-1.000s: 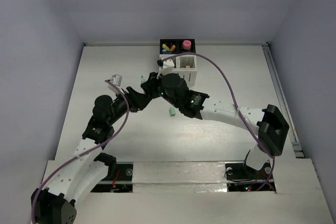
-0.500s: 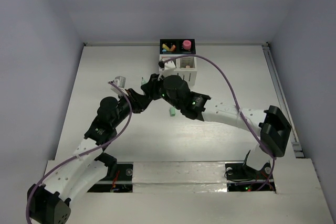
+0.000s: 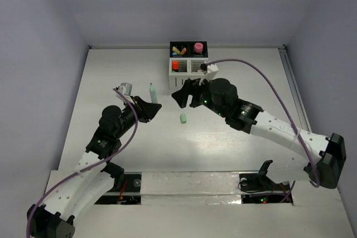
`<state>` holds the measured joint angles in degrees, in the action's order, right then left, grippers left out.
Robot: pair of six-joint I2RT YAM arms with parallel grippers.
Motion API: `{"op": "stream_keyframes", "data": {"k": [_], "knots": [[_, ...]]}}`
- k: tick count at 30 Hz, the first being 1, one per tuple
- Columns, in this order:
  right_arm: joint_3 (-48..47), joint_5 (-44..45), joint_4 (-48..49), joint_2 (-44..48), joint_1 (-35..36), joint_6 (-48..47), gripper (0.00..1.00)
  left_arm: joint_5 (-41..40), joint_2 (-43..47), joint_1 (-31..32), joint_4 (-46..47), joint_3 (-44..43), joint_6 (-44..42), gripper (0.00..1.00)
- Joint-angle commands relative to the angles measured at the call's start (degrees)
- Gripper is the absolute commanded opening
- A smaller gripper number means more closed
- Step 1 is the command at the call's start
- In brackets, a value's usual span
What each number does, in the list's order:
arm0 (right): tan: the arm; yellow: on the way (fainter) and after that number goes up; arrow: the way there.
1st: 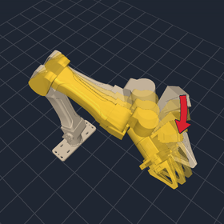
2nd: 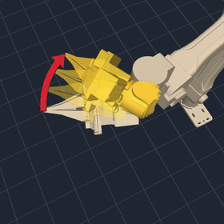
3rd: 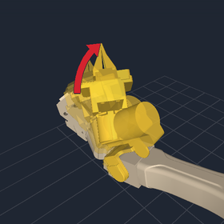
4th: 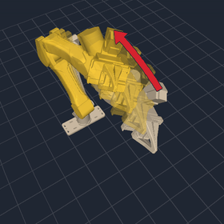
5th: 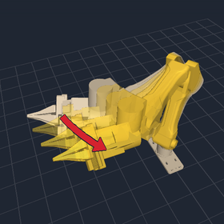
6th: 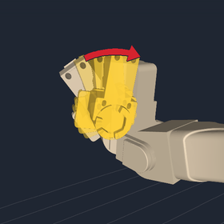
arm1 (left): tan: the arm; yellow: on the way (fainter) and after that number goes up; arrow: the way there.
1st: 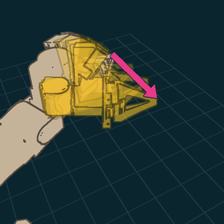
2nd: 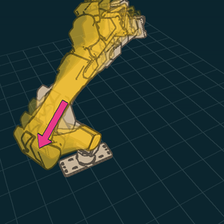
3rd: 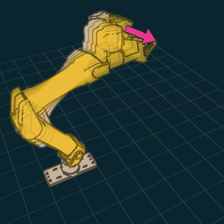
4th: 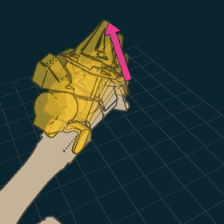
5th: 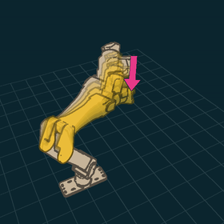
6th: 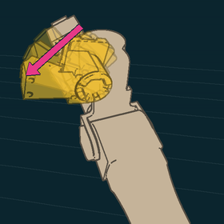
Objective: Sort the stationery into containers
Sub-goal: Close the pen cap on the pen.
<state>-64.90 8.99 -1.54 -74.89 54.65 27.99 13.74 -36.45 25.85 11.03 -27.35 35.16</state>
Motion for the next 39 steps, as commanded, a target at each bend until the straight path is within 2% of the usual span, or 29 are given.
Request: {"op": "stream_keyframes", "data": {"k": [1,5,10,16,22,31,39], "knots": [[2.8,-1.2,-5.6,2.5,-2.2,-1.4,0.79,5.1,1.0,-0.1,-0.5,-3.5,-2.5,0.0],[3.6,-0.4,-12.7,-3.0,-3.0,-1.9,0.8,9.7,-0.2,0.4,-6.0,-7.6,-6.5,0.0],[4.1,0.4,-13.8,-10.3,-3.0,-2.1,0.81,14.6,-2.1,0.4,-13.2,-13.6,-13.4,0.0],[-0.7,2.8,-15.9,-21.1,-3.0,-2.8,0.81,7.7,-0.5,0.4,-15.2,-11.9,-16.3,0.0],[-5.7,5.0,-16.6,-28.8,-3.5,-2.9,0.77,6.0,0.8,0.4,-16.9,-11.8,-16.7,0.0],[-10.5,7.7,-17.5,-35.7,-4.6,-3.0,0.61,5.6,1.2,0.4,-17.2,-11.5,-16.5,0.0],[-11.7,8.3,-17.7,-38.1,-4.6,-2.8,0.42,5.8,1.1,0.4,-17.0,-11.3,-16.4,0.0]]}}
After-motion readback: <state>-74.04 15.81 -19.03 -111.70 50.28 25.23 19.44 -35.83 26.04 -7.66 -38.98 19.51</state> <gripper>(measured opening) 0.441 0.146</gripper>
